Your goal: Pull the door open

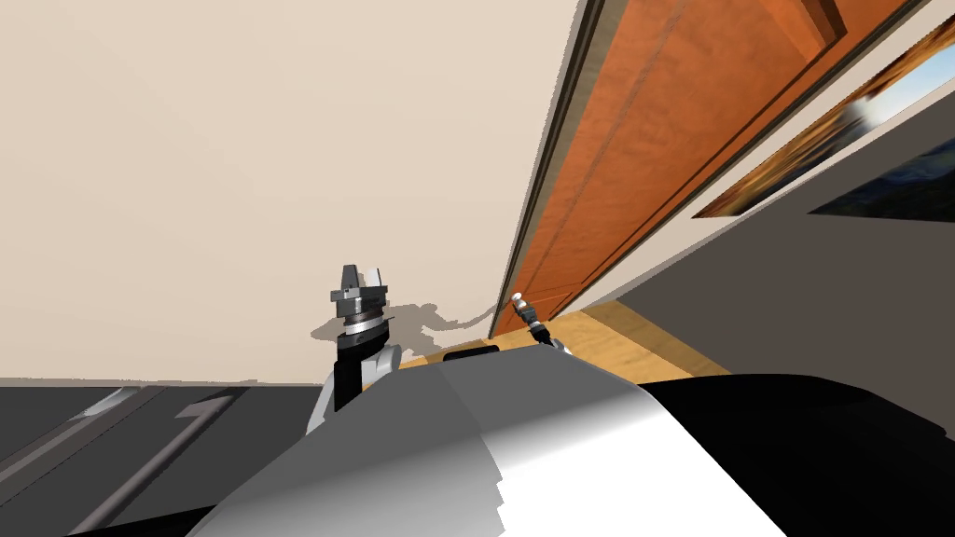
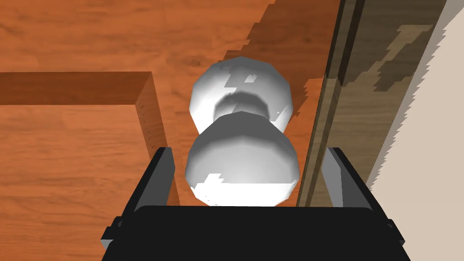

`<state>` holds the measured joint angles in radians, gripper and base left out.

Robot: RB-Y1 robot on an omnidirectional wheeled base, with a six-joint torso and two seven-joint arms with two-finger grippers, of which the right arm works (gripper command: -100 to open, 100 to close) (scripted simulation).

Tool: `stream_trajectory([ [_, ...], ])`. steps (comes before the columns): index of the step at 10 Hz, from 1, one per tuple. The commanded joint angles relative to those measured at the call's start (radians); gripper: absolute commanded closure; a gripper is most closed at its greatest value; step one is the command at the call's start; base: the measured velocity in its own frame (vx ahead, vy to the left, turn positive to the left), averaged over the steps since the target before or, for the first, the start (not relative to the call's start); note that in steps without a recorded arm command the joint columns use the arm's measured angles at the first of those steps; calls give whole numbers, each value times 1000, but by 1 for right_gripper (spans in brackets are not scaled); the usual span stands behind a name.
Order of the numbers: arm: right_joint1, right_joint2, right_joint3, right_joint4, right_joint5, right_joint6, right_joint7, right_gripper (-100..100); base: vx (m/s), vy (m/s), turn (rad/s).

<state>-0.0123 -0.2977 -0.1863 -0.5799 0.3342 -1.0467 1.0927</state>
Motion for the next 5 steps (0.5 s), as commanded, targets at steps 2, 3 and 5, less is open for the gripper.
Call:
stream_trajectory([
  [2,0,0,0,0,0,0,0,100,16,-5,5],
  [3,0,0,0,0,0,0,0,100,-9,2,-1],
  [5,0,0,0,0,0,0,0,100,-4,1,2],
])
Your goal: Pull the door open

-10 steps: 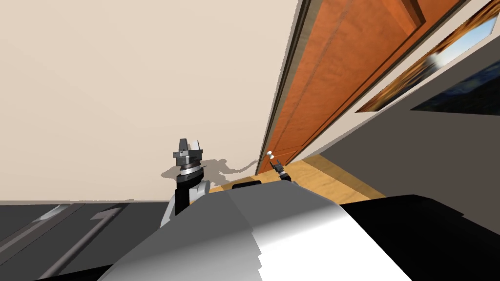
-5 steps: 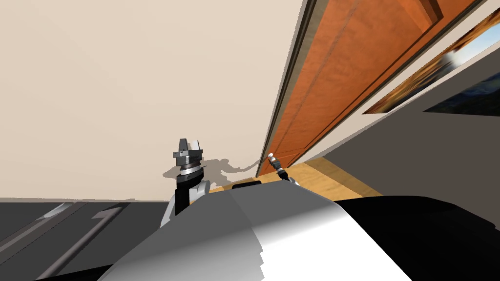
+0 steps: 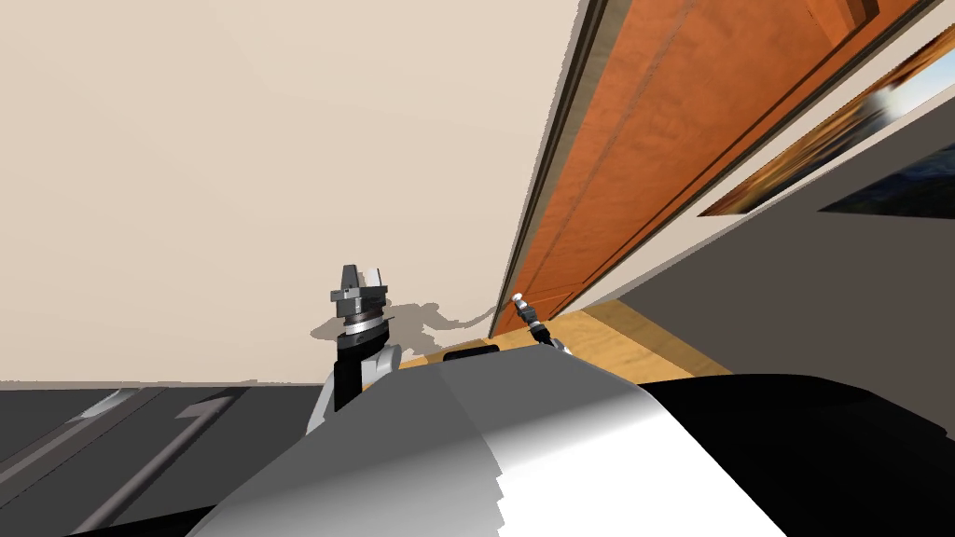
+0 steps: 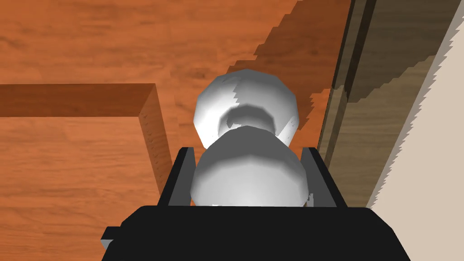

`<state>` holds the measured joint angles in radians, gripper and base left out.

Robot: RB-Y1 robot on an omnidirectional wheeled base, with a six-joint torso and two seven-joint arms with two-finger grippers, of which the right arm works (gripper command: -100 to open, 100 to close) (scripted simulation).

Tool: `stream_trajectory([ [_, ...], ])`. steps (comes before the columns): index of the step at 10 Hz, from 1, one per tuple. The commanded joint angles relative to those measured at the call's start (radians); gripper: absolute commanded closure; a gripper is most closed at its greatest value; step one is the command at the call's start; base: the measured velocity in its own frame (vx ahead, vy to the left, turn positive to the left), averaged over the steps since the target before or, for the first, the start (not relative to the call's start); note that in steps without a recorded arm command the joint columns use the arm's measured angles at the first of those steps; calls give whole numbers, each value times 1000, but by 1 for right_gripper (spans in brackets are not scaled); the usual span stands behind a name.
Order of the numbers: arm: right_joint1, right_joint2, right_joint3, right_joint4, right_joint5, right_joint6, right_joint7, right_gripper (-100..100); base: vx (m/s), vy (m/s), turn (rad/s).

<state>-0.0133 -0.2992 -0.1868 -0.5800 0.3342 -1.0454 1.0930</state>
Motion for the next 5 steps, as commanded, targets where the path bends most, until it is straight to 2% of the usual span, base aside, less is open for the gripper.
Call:
stream_trajectory([
  [1,1,1,1,0,0,-1,0,100,0,0,0],
  [2,1,1,1,0,0,-1,0,100,0,0,0],
  [3,0,0,4,-2,-13,3,-36,100,-30,-15,81],
  [5,0,0,7,-3,-24,5,-65,100,-38,-18,67],
])
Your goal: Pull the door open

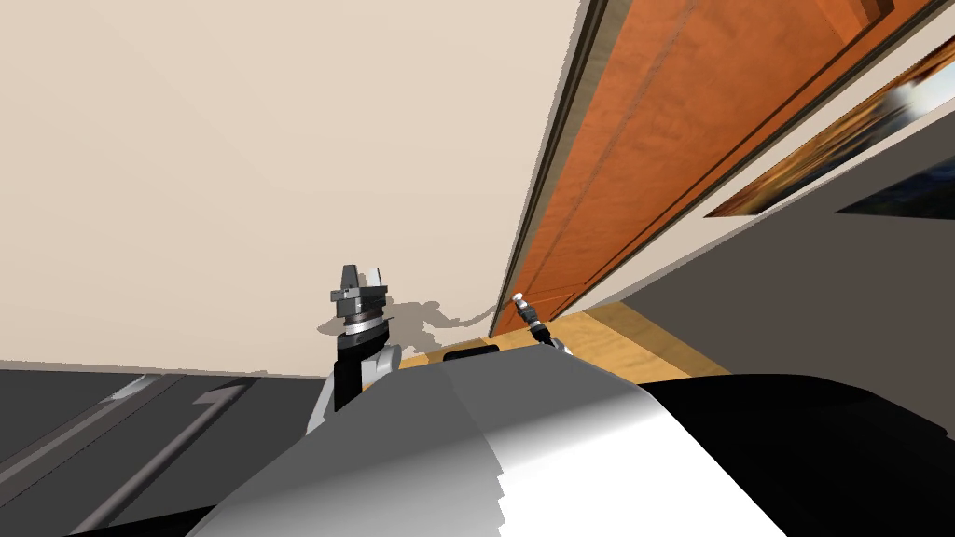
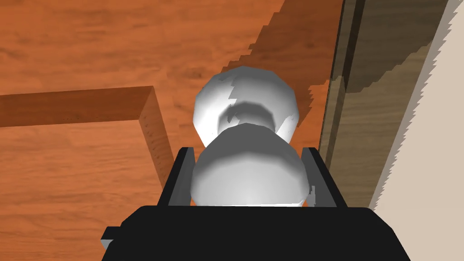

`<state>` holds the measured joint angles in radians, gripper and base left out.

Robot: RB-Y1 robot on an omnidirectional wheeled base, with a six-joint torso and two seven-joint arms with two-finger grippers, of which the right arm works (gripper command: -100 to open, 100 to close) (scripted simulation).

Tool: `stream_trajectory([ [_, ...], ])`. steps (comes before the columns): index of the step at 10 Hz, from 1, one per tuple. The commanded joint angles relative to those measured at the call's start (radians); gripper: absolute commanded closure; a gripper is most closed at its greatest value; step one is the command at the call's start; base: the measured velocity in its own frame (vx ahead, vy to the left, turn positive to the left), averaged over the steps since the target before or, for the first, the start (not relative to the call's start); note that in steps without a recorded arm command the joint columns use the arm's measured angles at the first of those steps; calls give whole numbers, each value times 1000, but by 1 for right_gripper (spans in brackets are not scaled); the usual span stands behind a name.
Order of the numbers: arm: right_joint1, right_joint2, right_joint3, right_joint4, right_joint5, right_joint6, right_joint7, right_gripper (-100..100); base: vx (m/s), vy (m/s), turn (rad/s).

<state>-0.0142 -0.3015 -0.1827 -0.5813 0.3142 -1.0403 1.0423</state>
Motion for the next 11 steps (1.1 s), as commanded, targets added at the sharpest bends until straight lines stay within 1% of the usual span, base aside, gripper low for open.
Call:
stream_trajectory([
  [1,1,3,5,-3,-12,1,-36,100,-43,-21,61],
  [4,1,3,12,-6,-36,6,-103,100,-44,-21,72],
  [6,1,3,18,-9,-58,11,-161,100,-56,-24,87],
  [7,1,3,18,-9,-58,11,-167,100,-46,-24,43],
  [10,1,4,28,-14,-94,18,-256,100,-49,-23,86],
  [11,1,4,28,-14,-94,18,-267,100,-39,-22,38],
])
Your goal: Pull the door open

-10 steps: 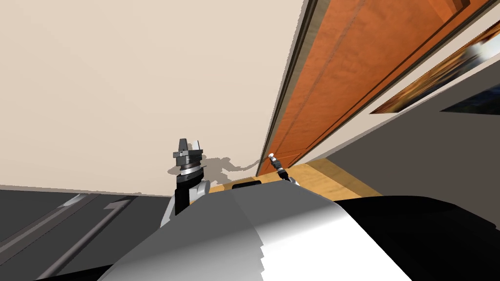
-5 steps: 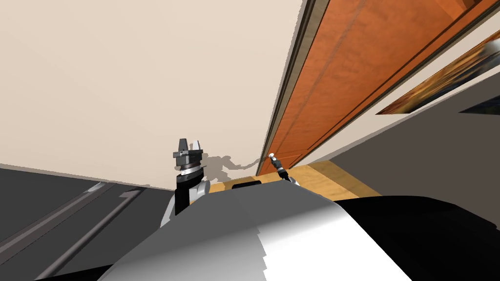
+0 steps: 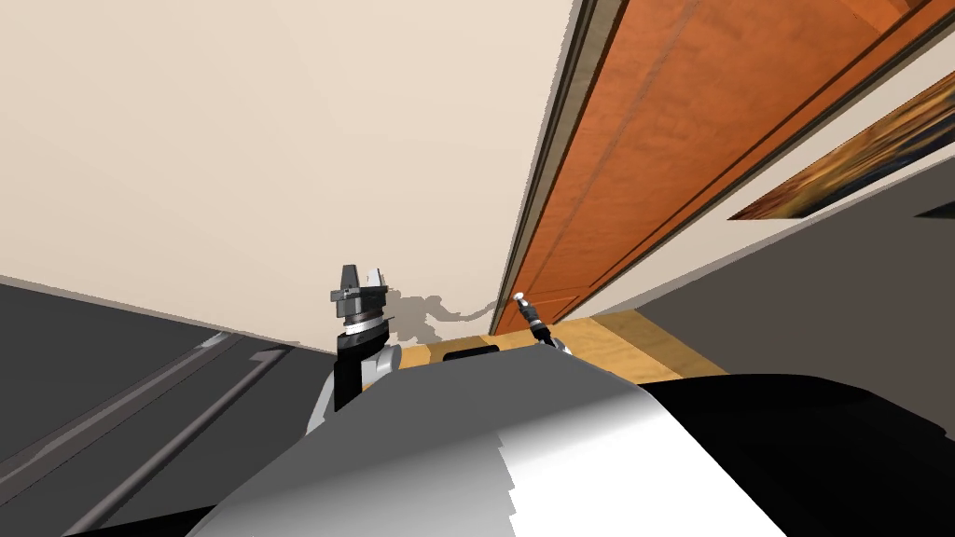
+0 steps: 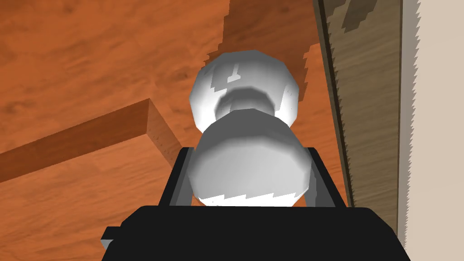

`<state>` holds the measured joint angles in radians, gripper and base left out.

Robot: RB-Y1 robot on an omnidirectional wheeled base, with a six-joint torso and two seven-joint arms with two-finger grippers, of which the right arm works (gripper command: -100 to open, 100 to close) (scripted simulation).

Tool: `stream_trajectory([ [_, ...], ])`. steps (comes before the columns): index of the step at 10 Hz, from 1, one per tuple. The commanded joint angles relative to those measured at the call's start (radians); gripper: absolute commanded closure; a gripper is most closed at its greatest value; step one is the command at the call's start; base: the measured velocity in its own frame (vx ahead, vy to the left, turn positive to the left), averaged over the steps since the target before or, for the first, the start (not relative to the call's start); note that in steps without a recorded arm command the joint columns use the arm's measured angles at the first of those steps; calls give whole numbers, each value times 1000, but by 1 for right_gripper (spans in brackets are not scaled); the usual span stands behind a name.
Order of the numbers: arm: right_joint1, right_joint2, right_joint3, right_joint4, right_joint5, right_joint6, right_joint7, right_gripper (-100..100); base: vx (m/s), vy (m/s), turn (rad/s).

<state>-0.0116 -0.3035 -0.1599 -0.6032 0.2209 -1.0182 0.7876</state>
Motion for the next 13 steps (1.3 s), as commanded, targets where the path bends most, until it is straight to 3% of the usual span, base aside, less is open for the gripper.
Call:
stream_trajectory([
  [1,-2,6,9,6,-15,-2,-50,100,-33,-17,65],
  [13,-2,8,39,-9,-124,20,-325,100,-41,-25,69],
])
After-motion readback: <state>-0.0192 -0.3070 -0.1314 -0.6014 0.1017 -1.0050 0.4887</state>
